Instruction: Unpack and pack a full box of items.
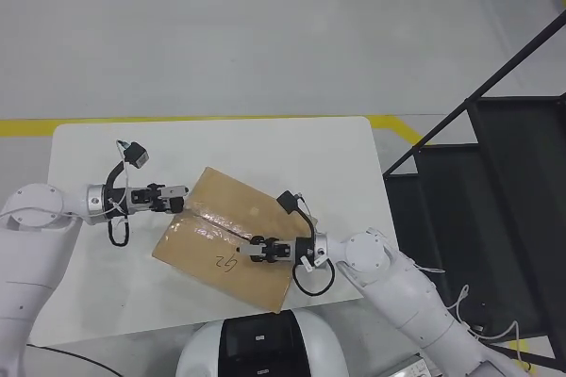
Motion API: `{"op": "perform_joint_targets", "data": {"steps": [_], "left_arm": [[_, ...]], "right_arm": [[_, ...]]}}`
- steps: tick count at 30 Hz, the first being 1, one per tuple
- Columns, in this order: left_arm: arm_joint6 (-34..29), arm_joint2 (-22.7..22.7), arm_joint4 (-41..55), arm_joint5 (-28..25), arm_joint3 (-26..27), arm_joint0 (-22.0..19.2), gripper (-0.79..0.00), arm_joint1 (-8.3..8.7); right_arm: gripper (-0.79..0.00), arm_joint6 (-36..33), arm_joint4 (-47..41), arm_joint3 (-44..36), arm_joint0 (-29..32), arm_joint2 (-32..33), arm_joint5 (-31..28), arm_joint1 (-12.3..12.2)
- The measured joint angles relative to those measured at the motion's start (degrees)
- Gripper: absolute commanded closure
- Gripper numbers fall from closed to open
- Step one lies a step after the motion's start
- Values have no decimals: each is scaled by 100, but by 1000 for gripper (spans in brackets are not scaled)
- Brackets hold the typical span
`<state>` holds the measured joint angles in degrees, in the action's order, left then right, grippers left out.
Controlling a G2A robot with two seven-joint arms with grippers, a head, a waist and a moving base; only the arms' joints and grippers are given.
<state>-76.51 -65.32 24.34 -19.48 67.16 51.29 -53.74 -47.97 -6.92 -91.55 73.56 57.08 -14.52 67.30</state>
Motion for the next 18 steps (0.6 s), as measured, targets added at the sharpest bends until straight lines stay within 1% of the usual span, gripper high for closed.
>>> {"op": "perform_joint_targets", "data": {"steps": [4,8,14,18], "left_arm": [[134,-22,-103,-24,-125,-56,-785,0],[128,-52,-96,-46,-198,-82,-785,4],[-58,24,-37,-23,-208,-78,-785,-11],[-114,130,63,-49,-290,-124,-785,-52]], "right_arm": [[-785,11,-8,23,-23,-13,-4,1],[-785,22,-12,37,-44,-27,-16,2],[-785,33,-35,55,-65,-48,-25,4],[-785,63,-33,69,-69,-41,-16,0]]}}
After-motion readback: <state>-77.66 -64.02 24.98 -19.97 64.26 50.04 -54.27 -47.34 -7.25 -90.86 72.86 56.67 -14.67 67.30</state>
